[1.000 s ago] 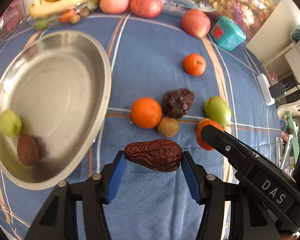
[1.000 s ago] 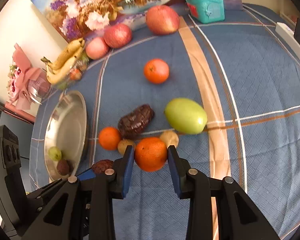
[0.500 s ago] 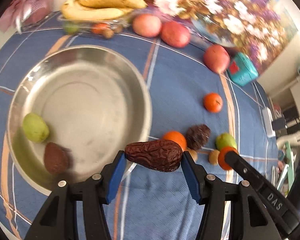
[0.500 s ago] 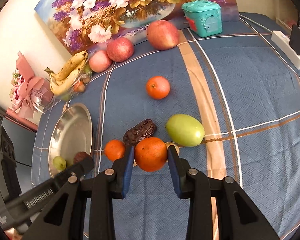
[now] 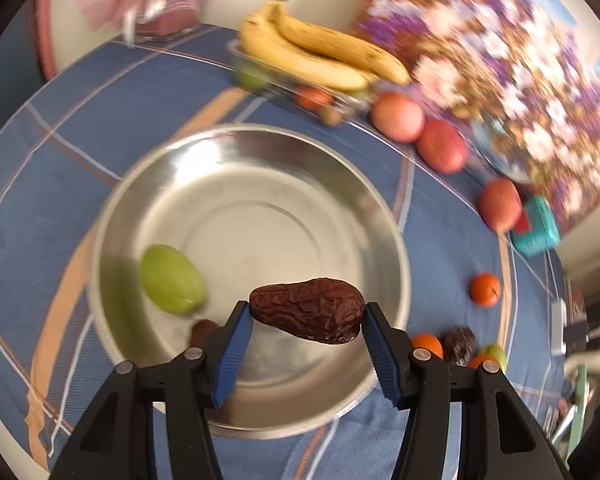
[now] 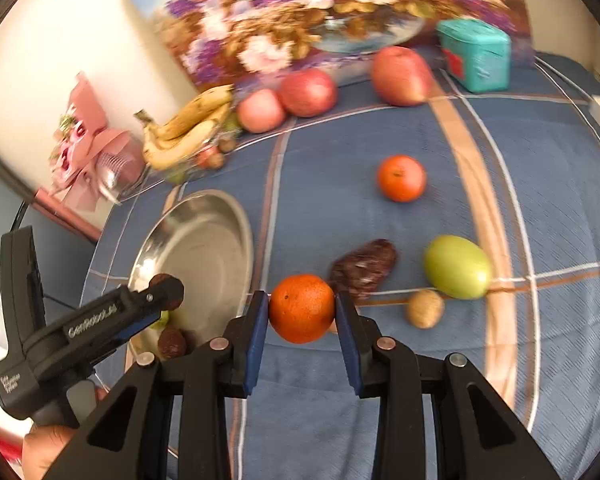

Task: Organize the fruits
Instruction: 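Carry the date in the left tool and the orange in the right tool over the bowl, then open the left tool to drop the date while the right tool drops the orange into the bowl, then withdraw both tools from the bowl toward the remaining fruit, then grasp the green pear with the right tool while the left tool moves toward an orange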

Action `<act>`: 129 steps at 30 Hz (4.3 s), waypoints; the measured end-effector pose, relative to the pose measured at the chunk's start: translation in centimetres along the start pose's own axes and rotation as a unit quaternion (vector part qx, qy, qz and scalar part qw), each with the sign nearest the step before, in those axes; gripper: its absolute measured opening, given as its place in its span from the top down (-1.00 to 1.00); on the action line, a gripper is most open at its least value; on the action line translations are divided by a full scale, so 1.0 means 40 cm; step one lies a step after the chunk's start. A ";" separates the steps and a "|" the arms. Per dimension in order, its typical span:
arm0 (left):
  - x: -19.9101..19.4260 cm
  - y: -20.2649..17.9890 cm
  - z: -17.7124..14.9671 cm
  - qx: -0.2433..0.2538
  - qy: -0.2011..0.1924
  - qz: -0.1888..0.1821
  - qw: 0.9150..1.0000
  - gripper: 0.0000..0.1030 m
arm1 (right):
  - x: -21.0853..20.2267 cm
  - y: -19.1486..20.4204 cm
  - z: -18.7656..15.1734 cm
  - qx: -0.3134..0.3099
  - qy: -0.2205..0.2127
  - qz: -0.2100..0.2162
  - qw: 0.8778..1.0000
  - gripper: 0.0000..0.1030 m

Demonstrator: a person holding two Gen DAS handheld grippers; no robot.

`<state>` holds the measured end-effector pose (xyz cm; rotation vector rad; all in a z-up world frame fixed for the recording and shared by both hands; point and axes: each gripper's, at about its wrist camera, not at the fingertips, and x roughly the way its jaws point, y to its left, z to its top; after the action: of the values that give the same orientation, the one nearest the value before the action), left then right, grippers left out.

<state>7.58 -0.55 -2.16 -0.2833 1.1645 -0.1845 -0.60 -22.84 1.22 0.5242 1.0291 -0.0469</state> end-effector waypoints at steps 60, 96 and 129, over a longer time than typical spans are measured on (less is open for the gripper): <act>-0.002 0.045 0.021 -0.002 -0.023 0.098 0.995 -0.66 | 0.070 0.166 0.001 -0.139 -0.008 -0.047 0.989 -0.04; -0.017 -0.117 -0.027 0.130 -0.077 0.195 0.969 -1.00 | 0.002 -0.043 0.027 -0.041 -0.063 -0.125 0.989 -0.86; 0.050 -0.371 -0.051 0.160 -0.004 -0.025 0.987 -1.00 | -0.046 -0.272 0.058 0.075 -0.056 -0.189 0.978 -0.85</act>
<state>6.52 -15.45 0.01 -0.0305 1.1016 -0.4093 -2.75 -33.77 -0.60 0.4507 1.0066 -0.4898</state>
